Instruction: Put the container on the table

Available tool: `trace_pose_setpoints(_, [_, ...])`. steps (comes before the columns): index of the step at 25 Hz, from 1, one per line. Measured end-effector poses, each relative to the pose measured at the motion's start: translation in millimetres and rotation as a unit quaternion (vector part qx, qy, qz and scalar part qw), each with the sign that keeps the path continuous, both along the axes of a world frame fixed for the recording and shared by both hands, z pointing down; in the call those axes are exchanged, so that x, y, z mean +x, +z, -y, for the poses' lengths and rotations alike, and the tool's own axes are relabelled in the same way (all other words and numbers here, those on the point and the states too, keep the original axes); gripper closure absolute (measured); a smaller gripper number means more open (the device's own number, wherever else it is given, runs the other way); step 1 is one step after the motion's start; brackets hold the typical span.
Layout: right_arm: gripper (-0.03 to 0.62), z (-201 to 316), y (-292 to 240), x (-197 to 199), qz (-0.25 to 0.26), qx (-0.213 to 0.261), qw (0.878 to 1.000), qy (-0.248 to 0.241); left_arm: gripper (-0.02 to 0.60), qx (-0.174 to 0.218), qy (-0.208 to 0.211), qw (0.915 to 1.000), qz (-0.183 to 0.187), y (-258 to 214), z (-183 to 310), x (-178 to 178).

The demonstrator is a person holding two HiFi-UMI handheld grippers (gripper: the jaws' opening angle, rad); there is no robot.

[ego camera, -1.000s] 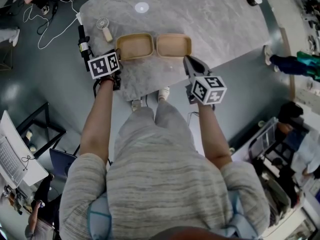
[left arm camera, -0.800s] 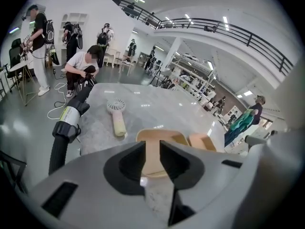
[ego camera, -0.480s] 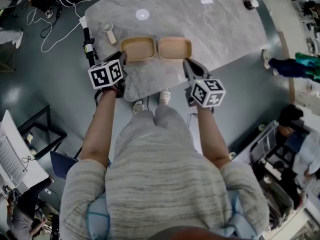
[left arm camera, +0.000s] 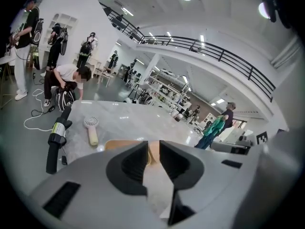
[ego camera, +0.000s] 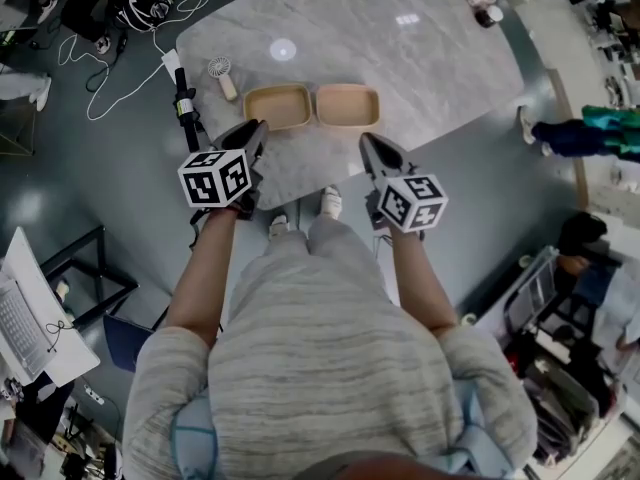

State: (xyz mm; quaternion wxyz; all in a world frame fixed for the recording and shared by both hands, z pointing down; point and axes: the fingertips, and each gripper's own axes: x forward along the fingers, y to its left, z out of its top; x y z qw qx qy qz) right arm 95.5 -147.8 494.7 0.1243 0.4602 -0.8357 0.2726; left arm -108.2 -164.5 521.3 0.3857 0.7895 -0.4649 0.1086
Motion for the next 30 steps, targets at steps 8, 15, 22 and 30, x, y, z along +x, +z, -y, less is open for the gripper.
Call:
trace_pose_setpoints(8, [0.592,-27.3,-29.3,-15.6,0.023,0.029,0.999,-0.009,0.509,0.047,0.045,0.9965,-0.053,-42.9,-34.9,17.7])
trace_pose_setpoints(15, [0.592,-51.3,-38.6,-29.9,0.032,0.031,0.999,-0.018,0.578,0.079,0.067,0.9931,-0.056,-63.2,-58.7,22.6])
trace_pose_setpoints(22, [0.592,-68.3,-47.5,-45.4,0.027,0.042,0.998,-0.03,0.578,0.118,0.09,0.9836,-0.103,-74.3,-87.1,30.8])
trace_pose_setpoints(30, [0.592,-90.6,-52.4,-58.4,0.028,0.047,0.998,-0.042,0.578,0.139,0.11,0.9768,-0.119,-79.5,-119.7,30.4])
